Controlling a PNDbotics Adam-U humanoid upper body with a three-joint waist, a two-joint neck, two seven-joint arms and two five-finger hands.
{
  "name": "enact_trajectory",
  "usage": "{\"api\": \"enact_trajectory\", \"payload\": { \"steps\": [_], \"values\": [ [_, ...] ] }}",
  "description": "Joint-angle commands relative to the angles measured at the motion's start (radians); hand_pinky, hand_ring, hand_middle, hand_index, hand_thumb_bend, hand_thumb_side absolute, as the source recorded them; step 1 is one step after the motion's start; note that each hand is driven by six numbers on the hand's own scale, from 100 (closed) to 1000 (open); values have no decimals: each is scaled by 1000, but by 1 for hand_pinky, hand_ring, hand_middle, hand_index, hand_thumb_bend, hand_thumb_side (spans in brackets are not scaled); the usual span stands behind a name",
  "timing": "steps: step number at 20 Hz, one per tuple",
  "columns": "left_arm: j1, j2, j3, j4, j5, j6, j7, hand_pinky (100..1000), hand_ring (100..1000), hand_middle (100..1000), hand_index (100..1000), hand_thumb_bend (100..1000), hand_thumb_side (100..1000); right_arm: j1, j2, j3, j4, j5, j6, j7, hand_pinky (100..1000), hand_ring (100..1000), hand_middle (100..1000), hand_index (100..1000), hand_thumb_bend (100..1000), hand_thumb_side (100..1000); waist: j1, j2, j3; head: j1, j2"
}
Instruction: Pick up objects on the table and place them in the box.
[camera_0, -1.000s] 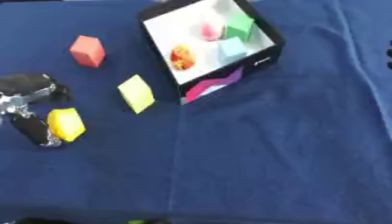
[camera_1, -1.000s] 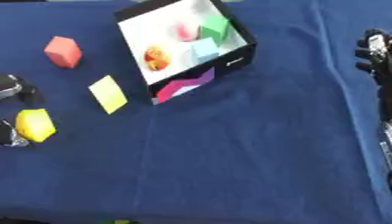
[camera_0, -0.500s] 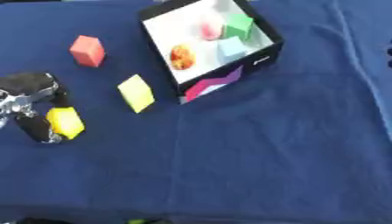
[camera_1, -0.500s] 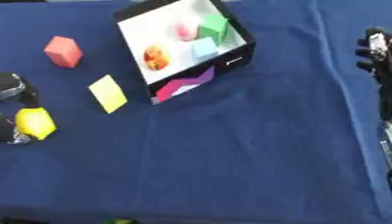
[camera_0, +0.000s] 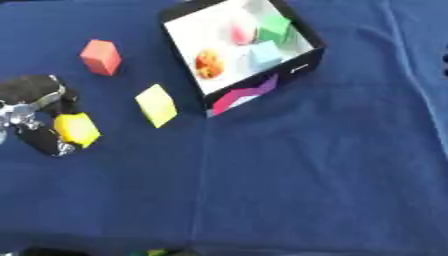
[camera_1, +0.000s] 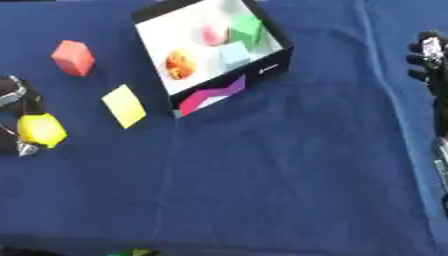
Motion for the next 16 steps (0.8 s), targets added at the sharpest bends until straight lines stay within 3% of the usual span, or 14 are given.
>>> {"api": "enact_trajectory", "payload": {
  "steps": [1,5,7,12,16],
  "values": [
    [-43,39,47,-73,50,12,39,516,475,380,471,506,100,-8,-32,-10,-12,0,-4,-2,836,830,763,848,100,787,7,-32,1,1,5],
    [-152,24,51,-126,80,17,36,510,469,377,462,516,100,-9,-30,-10,-12,-1,-5,-2,837,830,763,848,100,785,8,-34,-1,4,7],
    [-244,-15,33,-122,78,13,17,512,469,379,462,520,100,-7,-30,-10,-12,-1,-5,-2,837,830,763,848,100,785,7,-37,-1,6,8],
    [-528,-252,-65,59,5,-33,-59,503,461,375,455,493,100,-7,-15,-8,-11,-5,-6,1,837,830,763,848,100,783,-11,-47,-3,9,14],
    [-654,-445,-99,288,-107,-106,-46,505,463,378,457,521,100,-12,-1,-9,-10,-12,-7,0,837,830,762,847,100,778,-27,-52,-10,19,13]
  ]
}}
